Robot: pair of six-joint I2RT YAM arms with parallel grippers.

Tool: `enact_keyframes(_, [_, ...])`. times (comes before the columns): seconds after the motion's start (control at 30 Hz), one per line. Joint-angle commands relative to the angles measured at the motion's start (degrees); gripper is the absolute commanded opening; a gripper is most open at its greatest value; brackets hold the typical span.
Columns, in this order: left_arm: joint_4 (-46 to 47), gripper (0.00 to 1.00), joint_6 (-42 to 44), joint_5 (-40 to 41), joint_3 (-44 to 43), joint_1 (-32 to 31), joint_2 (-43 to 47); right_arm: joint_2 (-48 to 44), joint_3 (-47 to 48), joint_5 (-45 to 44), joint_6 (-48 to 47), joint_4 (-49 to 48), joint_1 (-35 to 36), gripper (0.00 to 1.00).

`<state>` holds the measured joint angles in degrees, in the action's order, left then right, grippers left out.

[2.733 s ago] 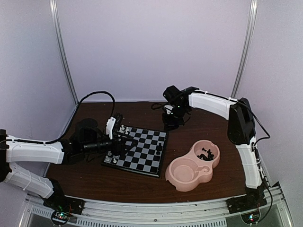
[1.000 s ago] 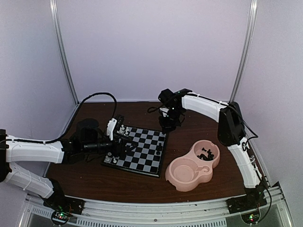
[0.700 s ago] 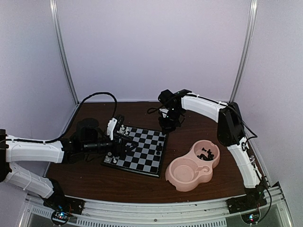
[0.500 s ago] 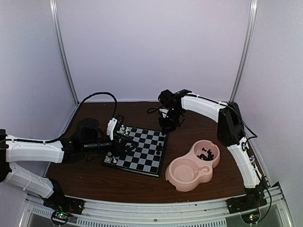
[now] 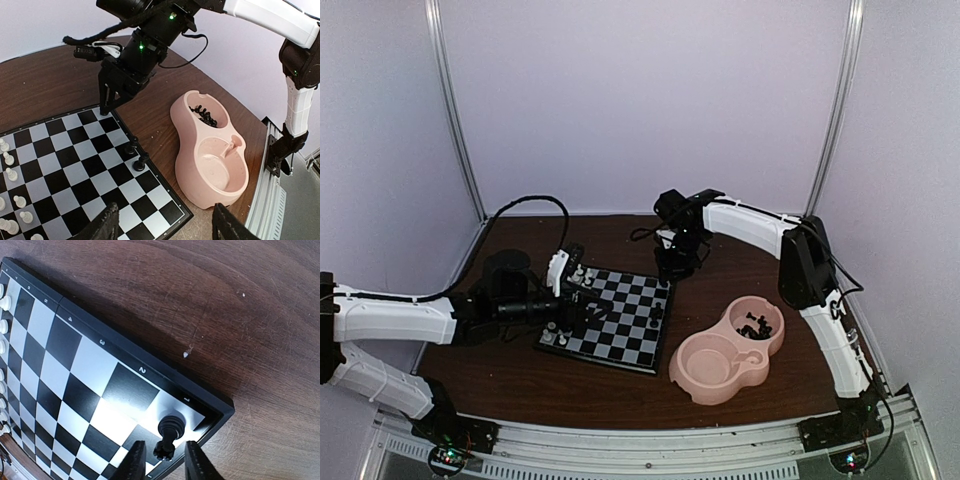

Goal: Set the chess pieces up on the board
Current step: Place the rook at a8.

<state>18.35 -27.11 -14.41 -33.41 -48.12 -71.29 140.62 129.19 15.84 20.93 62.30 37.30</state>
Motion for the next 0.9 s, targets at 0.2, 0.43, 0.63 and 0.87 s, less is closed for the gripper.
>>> enact_keyframes(0.2, [1.0, 0.64, 1.1, -0.4, -1.2, -0.2, 0.9, -12.3, -8.5, -6.1, -3.4, -5.7, 2.8, 0.35])
enact_keyframes(0.43, [0.9, 0.65, 1.9, -0.2, -1.1, -0.3, 0.6, -35.6, -33.7, -20.5, -4.2, -25.9, 8.4, 0.34])
enact_keyframes(0.63, [4.1, 0.64, 0.7, 0.4, 0.9, -0.4, -0.9, -55.1, -55.2, -30.0, -3.3, -39.4, 9.6, 0.33])
enact_keyframes(0.87, [9.8, 0.64, 1.4, 8.0, 4.6, -3.3, -2.1, -65.5, -71.3, -31.2, -5.0, -38.3, 9.7, 0.33])
